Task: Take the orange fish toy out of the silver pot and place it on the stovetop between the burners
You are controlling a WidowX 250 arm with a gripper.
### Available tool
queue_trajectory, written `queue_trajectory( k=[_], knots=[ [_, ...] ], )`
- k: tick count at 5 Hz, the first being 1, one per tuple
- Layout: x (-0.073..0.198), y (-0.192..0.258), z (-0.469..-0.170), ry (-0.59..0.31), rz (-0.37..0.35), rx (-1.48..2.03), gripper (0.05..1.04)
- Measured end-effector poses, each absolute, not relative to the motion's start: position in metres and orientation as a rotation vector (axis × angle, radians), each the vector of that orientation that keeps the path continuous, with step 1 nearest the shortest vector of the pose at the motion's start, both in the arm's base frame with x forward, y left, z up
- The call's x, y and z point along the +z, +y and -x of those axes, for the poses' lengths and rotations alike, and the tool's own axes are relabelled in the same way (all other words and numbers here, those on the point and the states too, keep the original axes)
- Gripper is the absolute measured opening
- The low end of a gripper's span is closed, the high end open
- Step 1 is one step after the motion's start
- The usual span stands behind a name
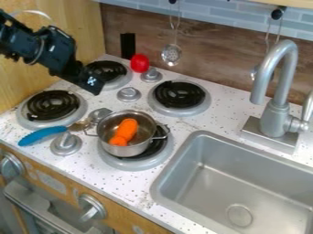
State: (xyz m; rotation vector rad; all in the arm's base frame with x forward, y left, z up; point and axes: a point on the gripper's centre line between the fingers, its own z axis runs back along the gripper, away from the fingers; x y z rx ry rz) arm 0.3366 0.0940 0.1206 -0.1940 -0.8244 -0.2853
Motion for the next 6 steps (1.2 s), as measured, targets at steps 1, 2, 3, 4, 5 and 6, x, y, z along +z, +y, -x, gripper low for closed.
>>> queue_trajectory(
  k=[1,2,3,4,5,6],
  knots=[
    [0.12,0.061,-0.35,-0.816,0.211,-0.326,1.005],
    [0.102,0.037,-0.358,-0.729,0.208,-0.274,1.005],
    [0.092,0.027,-0.356,-0.641,0.132,-0.248,1.005],
    [0.093,0.027,-0.352,-0.593,0.055,-0.184,1.005],
    [0.1,0.019,-0.35,-0.592,0.044,-0.195,1.005],
    [0.095,0.018,-0.341,-0.582,0.044,-0.184,1.005]
  ],
)
